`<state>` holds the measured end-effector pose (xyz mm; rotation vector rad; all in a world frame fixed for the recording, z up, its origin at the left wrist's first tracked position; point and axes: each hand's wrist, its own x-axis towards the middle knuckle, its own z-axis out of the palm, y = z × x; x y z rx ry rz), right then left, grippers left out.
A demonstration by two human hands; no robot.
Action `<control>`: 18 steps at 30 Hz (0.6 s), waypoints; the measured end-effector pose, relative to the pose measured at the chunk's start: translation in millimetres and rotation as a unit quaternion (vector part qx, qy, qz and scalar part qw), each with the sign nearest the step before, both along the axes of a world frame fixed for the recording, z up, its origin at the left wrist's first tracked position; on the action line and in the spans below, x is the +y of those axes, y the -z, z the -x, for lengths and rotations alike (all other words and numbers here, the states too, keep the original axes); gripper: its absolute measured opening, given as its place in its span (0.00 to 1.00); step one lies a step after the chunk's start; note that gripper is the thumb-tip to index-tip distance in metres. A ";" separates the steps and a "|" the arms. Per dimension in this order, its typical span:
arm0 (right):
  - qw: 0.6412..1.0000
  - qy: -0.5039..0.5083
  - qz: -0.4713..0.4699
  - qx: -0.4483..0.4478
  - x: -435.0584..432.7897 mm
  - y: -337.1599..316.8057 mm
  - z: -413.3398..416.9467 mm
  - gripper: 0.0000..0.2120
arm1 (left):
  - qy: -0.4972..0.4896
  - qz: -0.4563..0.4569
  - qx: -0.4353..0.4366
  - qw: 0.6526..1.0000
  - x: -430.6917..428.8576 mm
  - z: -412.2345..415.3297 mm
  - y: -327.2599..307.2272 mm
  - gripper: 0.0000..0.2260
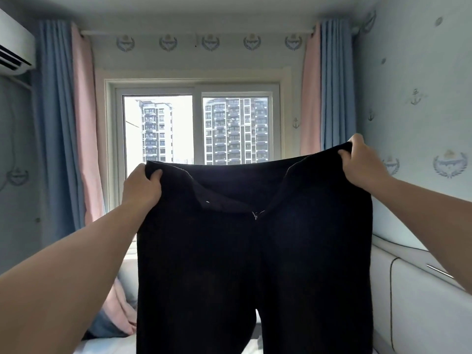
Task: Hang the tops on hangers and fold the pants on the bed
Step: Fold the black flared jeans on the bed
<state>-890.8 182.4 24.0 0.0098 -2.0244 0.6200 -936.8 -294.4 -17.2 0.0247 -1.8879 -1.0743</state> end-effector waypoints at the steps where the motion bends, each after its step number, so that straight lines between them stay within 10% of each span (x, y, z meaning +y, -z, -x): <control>1: 1.000 0.003 0.000 0.003 0.7 -0.4 -0.6 0.07 | 0.006 -0.009 0.008 1.000 1.0 0.7 0.4 0.06; 18: 1.000 -0.009 -0.016 -0.005 -12.5 7.6 -8.7 0.07 | 0.073 0.018 -0.014 0.997 56.3 0.7 18.4 0.11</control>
